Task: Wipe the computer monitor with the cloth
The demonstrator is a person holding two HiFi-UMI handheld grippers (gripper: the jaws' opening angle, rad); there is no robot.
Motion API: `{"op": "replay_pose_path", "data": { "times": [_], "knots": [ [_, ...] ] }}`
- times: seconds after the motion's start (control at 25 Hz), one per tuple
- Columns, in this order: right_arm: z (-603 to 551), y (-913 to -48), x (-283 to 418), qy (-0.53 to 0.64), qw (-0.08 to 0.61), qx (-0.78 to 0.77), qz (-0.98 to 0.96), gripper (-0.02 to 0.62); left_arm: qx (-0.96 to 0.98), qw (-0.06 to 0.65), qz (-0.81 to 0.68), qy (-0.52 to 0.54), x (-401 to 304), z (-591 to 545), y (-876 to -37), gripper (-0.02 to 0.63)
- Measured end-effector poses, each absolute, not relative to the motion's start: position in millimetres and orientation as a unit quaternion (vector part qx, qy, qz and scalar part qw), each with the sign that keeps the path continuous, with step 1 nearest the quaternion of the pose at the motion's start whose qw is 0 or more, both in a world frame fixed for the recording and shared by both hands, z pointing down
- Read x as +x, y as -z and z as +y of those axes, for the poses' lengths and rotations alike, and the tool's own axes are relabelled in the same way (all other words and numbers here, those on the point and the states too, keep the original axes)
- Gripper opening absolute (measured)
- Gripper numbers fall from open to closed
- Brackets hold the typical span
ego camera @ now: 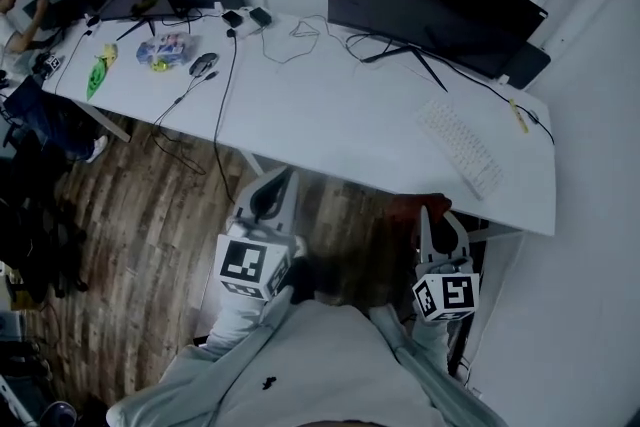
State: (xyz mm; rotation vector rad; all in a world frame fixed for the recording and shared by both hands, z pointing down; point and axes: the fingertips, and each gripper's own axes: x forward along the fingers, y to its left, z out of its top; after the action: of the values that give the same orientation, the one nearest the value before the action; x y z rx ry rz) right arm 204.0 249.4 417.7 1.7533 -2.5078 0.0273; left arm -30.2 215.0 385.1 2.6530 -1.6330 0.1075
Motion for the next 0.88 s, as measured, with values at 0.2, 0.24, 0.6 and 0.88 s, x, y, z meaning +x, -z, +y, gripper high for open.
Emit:
{"op": "replay_pose_path", "data": {
  "times": [0.2, 0.24, 0.6, 0.88],
  "knots": [
    [175, -406, 165, -0.006, 0.038, 0.568, -0.822, 0.035, 0.846, 0.007, -0.533, -0.034, -71, 150, -373, 0.020],
    [162, -405, 157, -0.006, 0.038, 0.567, -0.823, 0.035, 0.845, 0.006, -0.533, -0.034, -80, 138, -373, 0.020],
    [78, -412, 95, -0.019, 0.040, 0.568, -0.822, 0.035, 0.848, 0.016, -0.528, -0.046, -142, 60, -382, 0.021],
    [47, -422, 73, -0.029, 0.065, 0.568, -0.820, 0.035, 0.852, 0.050, -0.518, -0.049, -157, 31, -405, 0.021]
  ]
}}
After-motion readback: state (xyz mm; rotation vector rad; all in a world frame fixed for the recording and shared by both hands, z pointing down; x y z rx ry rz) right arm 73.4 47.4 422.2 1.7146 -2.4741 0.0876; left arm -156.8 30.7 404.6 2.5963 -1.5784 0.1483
